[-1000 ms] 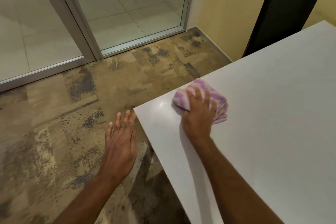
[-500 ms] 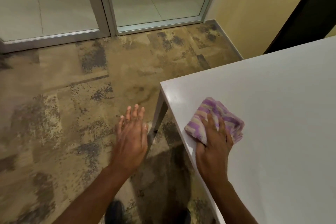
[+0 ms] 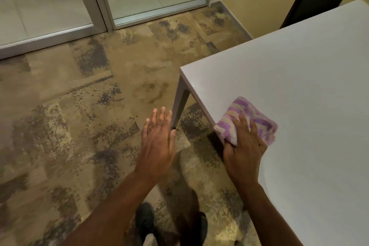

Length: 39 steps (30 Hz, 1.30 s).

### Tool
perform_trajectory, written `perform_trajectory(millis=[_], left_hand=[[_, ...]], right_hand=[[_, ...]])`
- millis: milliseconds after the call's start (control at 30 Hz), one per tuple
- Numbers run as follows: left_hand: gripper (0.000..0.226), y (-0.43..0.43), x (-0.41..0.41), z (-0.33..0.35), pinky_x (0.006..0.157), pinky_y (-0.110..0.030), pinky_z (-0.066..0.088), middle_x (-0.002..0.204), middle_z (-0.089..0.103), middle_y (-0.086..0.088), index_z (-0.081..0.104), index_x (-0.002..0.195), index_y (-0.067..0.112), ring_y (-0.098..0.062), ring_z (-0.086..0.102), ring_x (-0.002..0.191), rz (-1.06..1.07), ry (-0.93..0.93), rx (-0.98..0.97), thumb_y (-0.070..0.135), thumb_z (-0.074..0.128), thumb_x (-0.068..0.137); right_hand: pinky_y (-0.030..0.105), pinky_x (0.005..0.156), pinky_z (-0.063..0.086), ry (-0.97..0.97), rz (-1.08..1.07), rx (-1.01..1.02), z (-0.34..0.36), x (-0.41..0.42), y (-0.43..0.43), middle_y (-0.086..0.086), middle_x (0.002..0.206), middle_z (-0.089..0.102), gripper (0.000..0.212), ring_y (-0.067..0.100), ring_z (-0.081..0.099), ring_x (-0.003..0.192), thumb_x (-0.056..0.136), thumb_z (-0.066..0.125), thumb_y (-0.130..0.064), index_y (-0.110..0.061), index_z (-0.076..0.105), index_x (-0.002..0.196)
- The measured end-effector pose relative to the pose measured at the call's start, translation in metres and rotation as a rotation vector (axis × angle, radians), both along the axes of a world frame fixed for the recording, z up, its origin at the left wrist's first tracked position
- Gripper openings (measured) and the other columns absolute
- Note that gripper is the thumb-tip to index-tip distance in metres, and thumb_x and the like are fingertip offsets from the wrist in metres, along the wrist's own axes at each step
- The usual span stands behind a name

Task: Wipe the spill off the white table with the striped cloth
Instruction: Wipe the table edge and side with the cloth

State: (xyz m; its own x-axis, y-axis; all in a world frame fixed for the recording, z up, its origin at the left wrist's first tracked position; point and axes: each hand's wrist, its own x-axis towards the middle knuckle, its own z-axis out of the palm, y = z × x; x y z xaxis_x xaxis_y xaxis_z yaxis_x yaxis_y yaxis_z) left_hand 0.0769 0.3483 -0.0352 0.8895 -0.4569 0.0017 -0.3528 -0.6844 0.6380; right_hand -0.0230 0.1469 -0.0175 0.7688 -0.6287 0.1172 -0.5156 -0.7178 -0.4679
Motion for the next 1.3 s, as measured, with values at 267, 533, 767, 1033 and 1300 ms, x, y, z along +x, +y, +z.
perform_trajectory(millis=[267, 533, 767, 1033, 1300], left_hand=[[0.057, 0.022, -0.028, -0.01, 0.128, -0.031, -0.01, 0.172, 0.008, 0.002, 0.017, 0.164, 0.02, -0.008, -0.01, 0.159, 0.006, -0.017, -0.016, 0.035, 0.027, 0.11], [0.056, 0.046, -0.064, 0.002, 0.129, -0.032, -0.007, 0.172, 0.003, 0.008, 0.007, 0.161, 0.029, -0.003, -0.013, 0.158, -0.025, -0.029, -0.02, 0.039, 0.025, 0.109], [0.058, 0.069, -0.064, -0.014, 0.129, -0.031, -0.009, 0.173, 0.002, 0.007, 0.011, 0.165, 0.025, -0.003, -0.012, 0.158, -0.057, -0.024, -0.008, 0.036, 0.026, 0.11], [0.062, 0.085, -0.022, -0.051, 0.13, -0.038, -0.003, 0.173, 0.003, -0.002, 0.011, 0.164, 0.02, -0.011, -0.011, 0.159, -0.1, -0.097, -0.029, 0.039, 0.027, 0.108], [0.066, 0.103, 0.023, -0.057, 0.126, -0.027, -0.016, 0.173, -0.003, -0.002, 0.006, 0.164, 0.018, -0.011, -0.016, 0.158, -0.223, -0.155, -0.044, 0.046, 0.023, 0.107]], right_hand=[[0.057, 0.119, 0.02, 0.018, -0.024, -0.08, -0.005, -0.001, 0.003, 0.001, 0.165, 0.037, 0.069, 0.031, 0.028, 0.154, 0.088, 0.056, -0.036, -0.026, 0.042, 0.155], [0.056, 0.119, 0.018, 0.056, -0.046, -0.028, -0.001, 0.0, 0.011, 0.001, 0.166, 0.034, 0.071, 0.032, 0.024, 0.155, 0.086, 0.048, -0.036, -0.025, 0.042, 0.155], [0.056, 0.12, 0.017, 0.029, -0.142, -0.079, -0.01, 0.002, 0.024, -0.003, 0.167, 0.032, 0.065, 0.028, 0.021, 0.156, 0.094, 0.062, -0.026, -0.027, 0.04, 0.156], [0.047, 0.113, 0.021, -0.164, -0.261, -0.197, -0.029, 0.009, 0.047, -0.004, 0.162, 0.04, 0.067, 0.028, 0.03, 0.153, 0.086, 0.055, -0.028, -0.027, 0.046, 0.152], [0.031, 0.112, 0.014, -0.277, -0.409, -0.314, -0.048, 0.008, 0.086, -0.005, 0.164, 0.038, 0.068, 0.025, 0.028, 0.154, 0.084, 0.047, -0.028, -0.025, 0.047, 0.152]])
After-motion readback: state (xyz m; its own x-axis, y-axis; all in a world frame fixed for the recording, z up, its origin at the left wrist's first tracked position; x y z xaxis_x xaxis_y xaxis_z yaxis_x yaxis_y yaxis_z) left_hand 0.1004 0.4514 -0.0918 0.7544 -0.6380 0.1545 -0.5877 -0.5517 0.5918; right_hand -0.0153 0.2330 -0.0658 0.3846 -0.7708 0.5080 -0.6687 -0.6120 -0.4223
